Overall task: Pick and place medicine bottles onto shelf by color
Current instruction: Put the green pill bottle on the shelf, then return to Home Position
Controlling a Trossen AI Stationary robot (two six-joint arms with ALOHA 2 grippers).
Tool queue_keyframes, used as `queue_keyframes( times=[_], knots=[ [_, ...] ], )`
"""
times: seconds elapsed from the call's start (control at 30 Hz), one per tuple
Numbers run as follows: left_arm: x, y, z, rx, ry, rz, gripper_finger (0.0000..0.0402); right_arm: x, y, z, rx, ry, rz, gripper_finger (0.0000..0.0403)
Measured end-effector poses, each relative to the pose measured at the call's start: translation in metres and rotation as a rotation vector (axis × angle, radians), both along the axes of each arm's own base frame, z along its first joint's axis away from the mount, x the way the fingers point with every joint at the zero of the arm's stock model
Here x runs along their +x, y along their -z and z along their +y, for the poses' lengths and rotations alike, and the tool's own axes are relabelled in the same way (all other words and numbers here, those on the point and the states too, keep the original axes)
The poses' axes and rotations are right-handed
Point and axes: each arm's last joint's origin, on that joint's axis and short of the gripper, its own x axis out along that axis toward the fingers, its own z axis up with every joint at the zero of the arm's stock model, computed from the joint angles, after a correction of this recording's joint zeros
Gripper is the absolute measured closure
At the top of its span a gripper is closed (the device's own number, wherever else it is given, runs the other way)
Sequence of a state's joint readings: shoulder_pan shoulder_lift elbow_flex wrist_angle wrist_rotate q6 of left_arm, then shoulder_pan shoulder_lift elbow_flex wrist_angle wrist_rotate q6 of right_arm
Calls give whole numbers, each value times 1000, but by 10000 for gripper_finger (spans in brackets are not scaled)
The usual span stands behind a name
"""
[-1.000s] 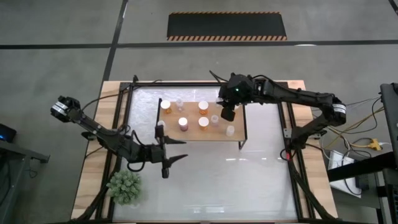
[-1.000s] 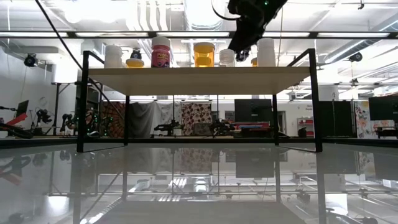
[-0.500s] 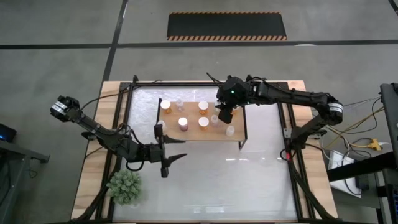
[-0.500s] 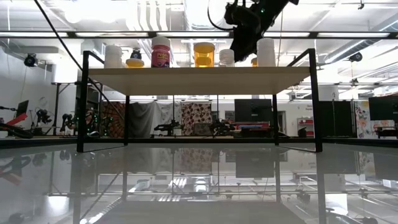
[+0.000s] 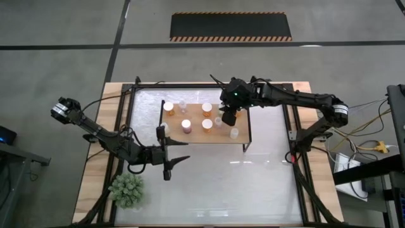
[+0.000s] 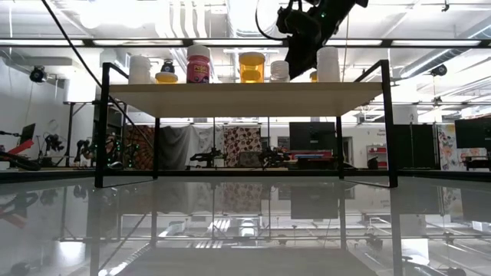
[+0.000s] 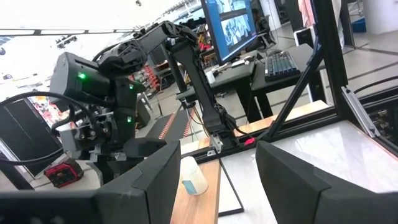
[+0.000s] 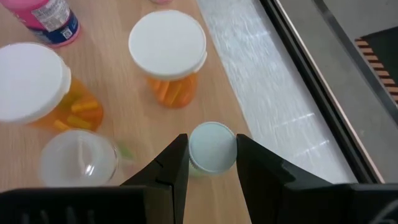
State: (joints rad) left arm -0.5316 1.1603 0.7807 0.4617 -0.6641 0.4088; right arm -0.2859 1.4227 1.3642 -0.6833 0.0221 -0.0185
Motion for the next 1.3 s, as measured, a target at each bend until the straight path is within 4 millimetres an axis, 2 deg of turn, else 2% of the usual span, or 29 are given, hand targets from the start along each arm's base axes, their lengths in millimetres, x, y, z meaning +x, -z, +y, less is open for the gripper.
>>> queue_keyframes(
  times=[0.2,0.43,0.6,0.77,0.87,1.0,1.13,1.3],
  knots=[
    [0,0,0,-1,0,-1,209,0,1,0,2,0,1,289],
    [0,-1,0,-9,1,-4,209,-1,2,0,23,17,4,236],
    [0,-1,-1,-34,7,-8,209,-5,-8,3,16,14,-22,208],
    [-9,-5,-4,-62,28,-6,209,-13,-24,15,12,-4,-76,208],
    [-20,-10,-4,-50,13,17,210,-23,-40,34,-31,-40,-121,217],
    [-42,-17,7,-46,26,54,211,-39,-51,72,-121,-111,-175,236],
    [-59,-7,19,-79,17,174,228,-52,-42,113,-160,-219,-251,262],
    [-80,3,33,-134,49,248,293,-72,-23,152,-216,-308,-352,295]
  ],
)
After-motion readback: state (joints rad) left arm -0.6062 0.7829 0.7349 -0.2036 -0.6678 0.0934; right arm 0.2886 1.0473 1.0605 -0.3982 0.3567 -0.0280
